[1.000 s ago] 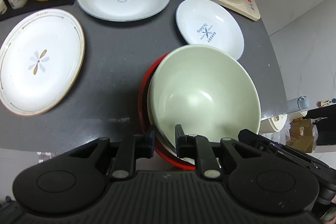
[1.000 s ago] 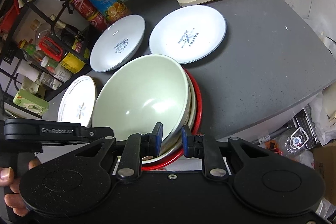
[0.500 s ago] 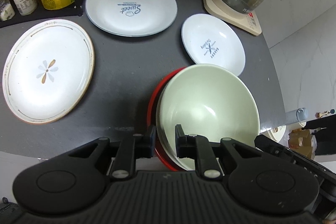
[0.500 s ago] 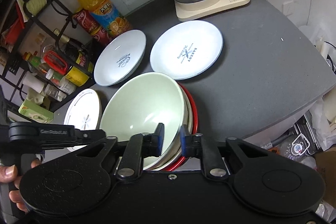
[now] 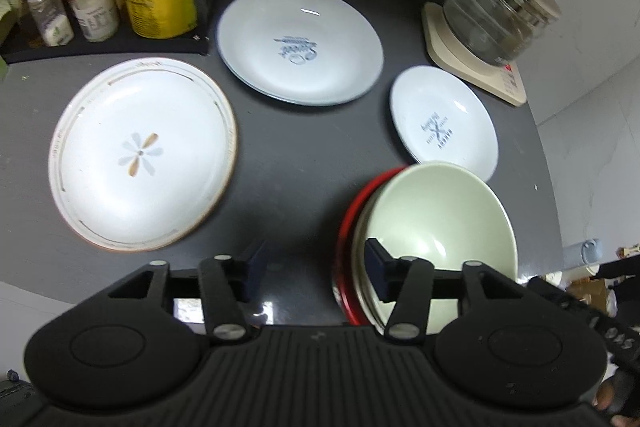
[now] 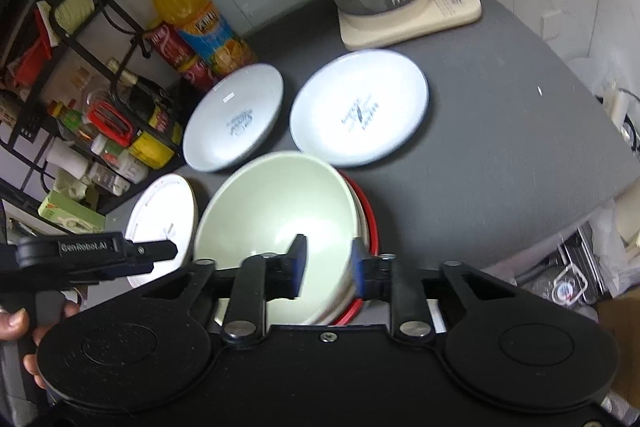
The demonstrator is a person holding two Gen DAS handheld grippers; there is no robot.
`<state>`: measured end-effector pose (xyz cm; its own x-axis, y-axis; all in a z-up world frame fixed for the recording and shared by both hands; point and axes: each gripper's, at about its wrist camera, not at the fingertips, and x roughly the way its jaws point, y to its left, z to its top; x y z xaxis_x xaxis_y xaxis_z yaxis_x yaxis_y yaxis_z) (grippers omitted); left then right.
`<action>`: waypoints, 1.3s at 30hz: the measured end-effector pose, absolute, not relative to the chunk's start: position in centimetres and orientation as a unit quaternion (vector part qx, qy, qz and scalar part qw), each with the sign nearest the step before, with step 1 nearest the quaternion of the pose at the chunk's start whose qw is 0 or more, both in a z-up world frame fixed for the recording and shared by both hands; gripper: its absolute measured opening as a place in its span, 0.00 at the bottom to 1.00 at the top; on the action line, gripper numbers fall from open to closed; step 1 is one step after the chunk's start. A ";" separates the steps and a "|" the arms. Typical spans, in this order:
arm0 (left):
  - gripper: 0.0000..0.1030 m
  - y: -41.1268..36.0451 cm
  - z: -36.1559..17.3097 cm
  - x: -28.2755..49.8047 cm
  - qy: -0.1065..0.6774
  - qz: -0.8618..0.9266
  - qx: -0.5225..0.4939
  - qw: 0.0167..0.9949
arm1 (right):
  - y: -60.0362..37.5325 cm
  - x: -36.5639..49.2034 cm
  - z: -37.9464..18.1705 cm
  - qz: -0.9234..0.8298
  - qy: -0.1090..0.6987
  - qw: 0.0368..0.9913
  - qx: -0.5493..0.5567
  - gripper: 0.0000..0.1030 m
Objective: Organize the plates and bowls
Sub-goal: 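Open both grippers and withdraw from the bowl stack, then move both tools to the rim of the white 'Sweet' plate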
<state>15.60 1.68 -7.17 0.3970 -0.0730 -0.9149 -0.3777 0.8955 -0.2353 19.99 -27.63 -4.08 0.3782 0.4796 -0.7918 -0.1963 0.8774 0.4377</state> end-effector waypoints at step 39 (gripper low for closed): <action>0.71 13.6 -9.1 25.1 0.467 0.143 -0.267 0.831 | -14.9 33.6 -2.8 0.225 0.487 0.836 0.115 0.94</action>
<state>25.07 13.62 -9.06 0.5226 -0.0127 -0.8525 -0.4871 0.8162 -0.3108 33.65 -14.86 -2.79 0.4246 0.4875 -0.7630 -0.2634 0.8727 0.4110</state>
